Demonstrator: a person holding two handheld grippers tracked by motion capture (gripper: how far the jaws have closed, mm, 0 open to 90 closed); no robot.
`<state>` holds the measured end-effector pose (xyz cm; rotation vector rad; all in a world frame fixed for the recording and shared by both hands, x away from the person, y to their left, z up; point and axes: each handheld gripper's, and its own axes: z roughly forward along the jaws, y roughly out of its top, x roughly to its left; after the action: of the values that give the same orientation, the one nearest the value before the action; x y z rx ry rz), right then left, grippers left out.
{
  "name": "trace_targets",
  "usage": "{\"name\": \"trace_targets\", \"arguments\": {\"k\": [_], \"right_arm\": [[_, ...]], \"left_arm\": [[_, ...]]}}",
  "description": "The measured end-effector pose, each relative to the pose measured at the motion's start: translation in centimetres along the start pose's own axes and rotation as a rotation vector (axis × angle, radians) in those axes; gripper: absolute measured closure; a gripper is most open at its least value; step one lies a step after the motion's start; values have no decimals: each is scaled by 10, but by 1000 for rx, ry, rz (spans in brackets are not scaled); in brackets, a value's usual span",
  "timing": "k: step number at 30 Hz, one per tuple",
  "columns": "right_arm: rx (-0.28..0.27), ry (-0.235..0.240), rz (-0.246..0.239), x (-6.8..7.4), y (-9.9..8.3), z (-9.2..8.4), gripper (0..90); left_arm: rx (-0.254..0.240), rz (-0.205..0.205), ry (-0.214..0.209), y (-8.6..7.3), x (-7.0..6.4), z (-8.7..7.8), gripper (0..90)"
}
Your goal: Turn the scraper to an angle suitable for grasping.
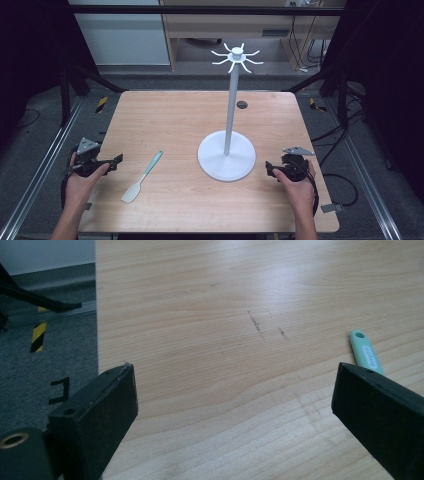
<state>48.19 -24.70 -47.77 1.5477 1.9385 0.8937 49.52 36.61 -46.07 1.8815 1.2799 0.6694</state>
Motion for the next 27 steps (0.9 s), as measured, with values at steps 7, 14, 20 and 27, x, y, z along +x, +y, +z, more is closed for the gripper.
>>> {"name": "trace_targets", "arguments": {"k": [7, 14, 20, 27], "right_arm": [[-13, 2, 15, -2, 0, -2, 95], [-11, 3, 27, -5, 0, -3, 104], [-20, 6, 33, -5, 0, -5, 110], [-18, 13, 34, -4, 1, -4, 112]], "left_arm": [[26, 78, -49, 11, -27, -2, 291], [96, 125, -126, 25, -46, 7, 658], [190, 140, -168, 28, -58, 28, 896], [270, 160, -165, 34, -71, 53, 900]]}}
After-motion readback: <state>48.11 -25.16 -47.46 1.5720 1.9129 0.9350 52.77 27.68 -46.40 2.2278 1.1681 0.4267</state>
